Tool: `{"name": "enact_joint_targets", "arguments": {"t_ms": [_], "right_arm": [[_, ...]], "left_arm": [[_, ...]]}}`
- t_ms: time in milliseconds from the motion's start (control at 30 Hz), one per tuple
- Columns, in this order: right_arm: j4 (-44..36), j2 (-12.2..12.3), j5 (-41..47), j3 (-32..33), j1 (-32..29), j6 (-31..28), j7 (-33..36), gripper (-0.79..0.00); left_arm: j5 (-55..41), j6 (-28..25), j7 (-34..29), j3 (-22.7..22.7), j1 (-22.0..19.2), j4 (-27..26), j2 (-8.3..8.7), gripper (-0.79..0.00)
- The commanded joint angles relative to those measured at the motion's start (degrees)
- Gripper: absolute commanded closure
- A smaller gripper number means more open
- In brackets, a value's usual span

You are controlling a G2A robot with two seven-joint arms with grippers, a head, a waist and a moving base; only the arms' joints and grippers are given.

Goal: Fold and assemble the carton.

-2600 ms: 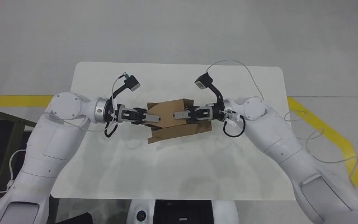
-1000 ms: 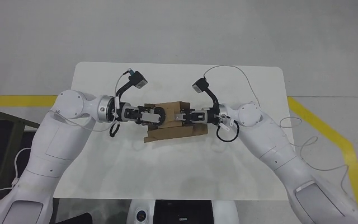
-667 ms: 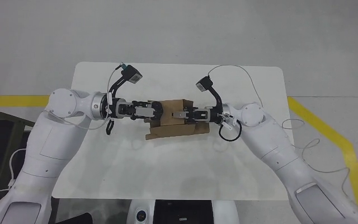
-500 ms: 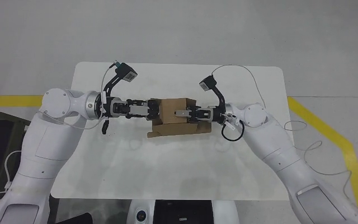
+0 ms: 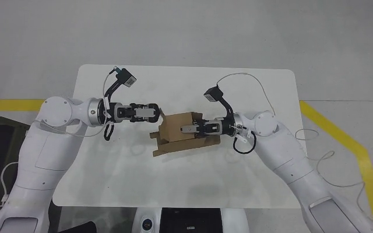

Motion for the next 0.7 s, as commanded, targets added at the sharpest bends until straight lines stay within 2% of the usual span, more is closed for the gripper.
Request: {"name": "enact_joint_targets", "arguments": {"t_ms": [0, 667], "right_arm": [[-0.34, -0.13, 0.28, -0.37, 0.13, 0.42, 0.83, 0.0], [0.79, -2.02, 1.22, -4.09, 1.8, 0.41, 0.82, 0.0]], "left_arm": [[-0.06, 0.11, 0.16, -0.05, -0.04, -0.01, 0.0, -0.785], [-2.56, 0.38, -1.17, 1.39, -0.73, -1.76, -0.34, -0.785]]}}
